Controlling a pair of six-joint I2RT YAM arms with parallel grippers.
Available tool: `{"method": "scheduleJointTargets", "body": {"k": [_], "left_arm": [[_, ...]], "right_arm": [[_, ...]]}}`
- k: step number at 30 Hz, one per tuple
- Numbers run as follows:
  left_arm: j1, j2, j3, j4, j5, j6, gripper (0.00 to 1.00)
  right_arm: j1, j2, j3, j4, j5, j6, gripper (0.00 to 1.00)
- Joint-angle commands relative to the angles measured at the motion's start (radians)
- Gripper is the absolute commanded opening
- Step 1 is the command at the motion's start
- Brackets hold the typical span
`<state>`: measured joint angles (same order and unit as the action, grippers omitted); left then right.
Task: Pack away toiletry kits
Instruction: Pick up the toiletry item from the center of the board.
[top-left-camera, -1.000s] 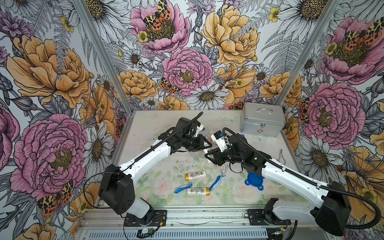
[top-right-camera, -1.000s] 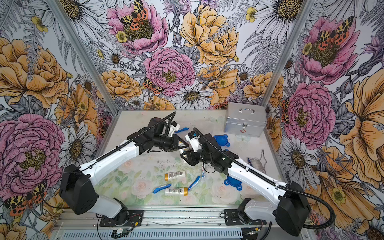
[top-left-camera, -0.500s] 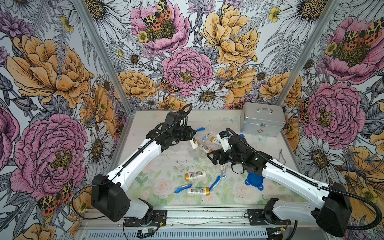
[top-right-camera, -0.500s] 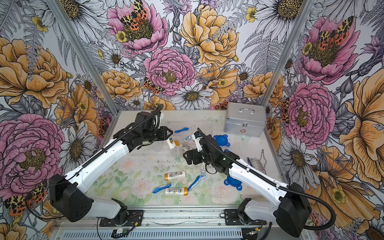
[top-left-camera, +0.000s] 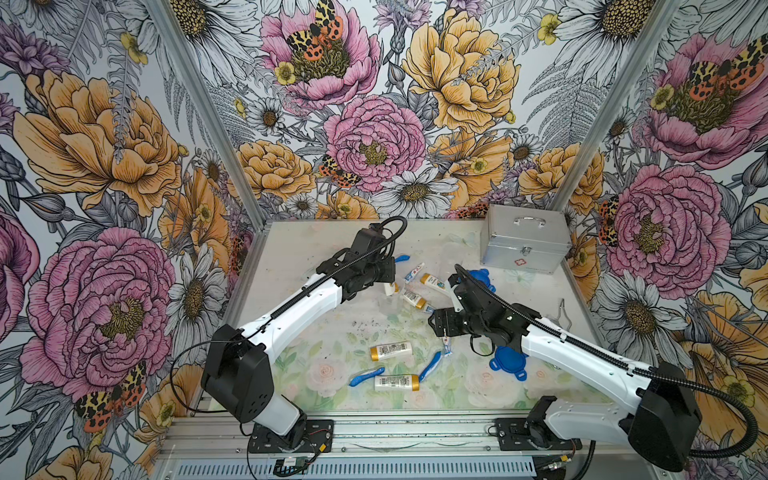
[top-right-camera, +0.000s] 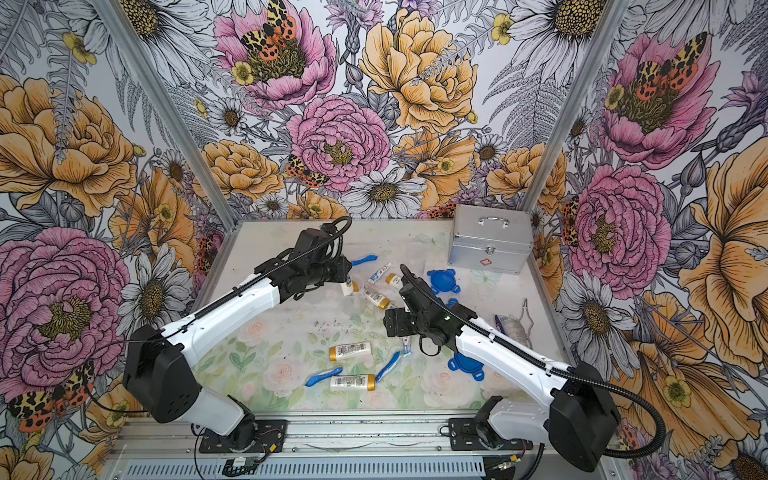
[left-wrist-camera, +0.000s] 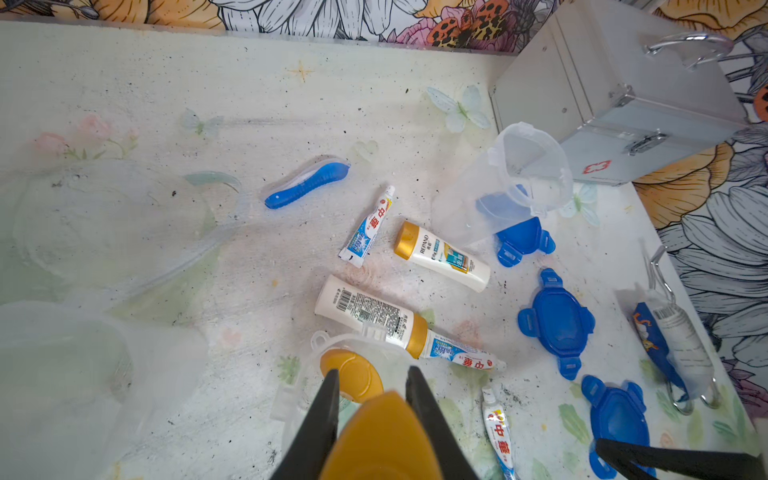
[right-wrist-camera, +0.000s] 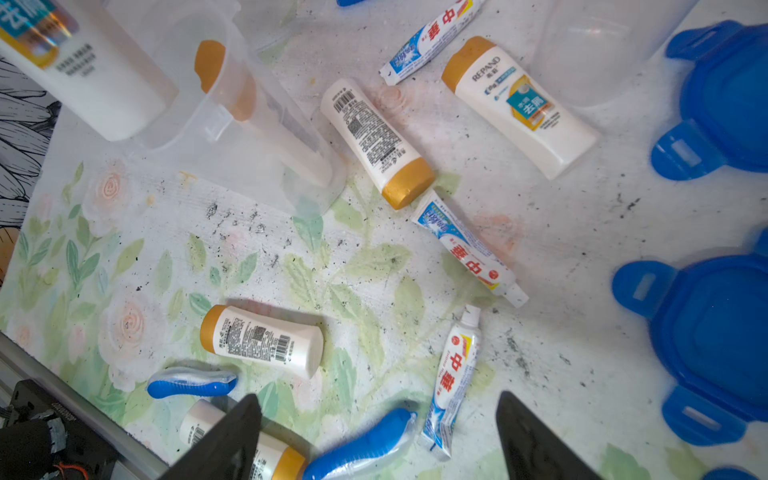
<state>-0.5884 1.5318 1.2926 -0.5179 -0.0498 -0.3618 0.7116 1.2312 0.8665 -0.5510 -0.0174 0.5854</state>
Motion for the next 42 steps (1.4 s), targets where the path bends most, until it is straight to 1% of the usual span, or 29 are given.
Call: {"method": "scheduleJointTargets", "body": {"k": [1,11,17,25,26,27,30,33,42], "left_arm": [[-0.007,0.015,0.001,0.06,-0.061,0.024,0.0],[-0.026,0.055,-0.014,0.076,-0.115,0.027,0.0],[-0.044,0.072,-0.039,0.079,-0.149,0.044,0.0],[-0.071,0.044,-0.031,0.078,-0.153,0.045,0.0],[-0.071,0.036,-0.03,0.076,-0.153,0.041,0.0],[-0.069,0.028,-0.03,0.076,-0.184,0.036,0.0],[-0.06,0.018,-0.035,0.075,-0.189,0.029,0.0],[-0.039,0.011,-0.042,0.076,-0.179,0.014,0.0],[-0.011,0.01,-0.03,0.07,-0.167,0.04,0.0]], "right_arm": [[-0.009,-0.014,-0.011,-0.024,0.032,0.017,0.88],[-0.028,0.0,-0.027,-0.03,0.03,0.011,0.87],[-0.043,0.041,-0.037,-0.03,0.02,-0.004,0.85],[-0.046,0.069,-0.029,-0.026,0.019,-0.013,0.83],[-0.046,0.07,-0.029,-0.026,0.018,-0.016,0.83],[-0.046,0.07,-0.029,-0.024,0.017,-0.02,0.83],[-0.046,0.068,-0.031,-0.018,0.011,-0.027,0.83],[-0.046,0.068,-0.035,-0.013,0.005,-0.03,0.84],[-0.045,0.063,-0.038,-0.013,-0.006,-0.035,0.84]]}}
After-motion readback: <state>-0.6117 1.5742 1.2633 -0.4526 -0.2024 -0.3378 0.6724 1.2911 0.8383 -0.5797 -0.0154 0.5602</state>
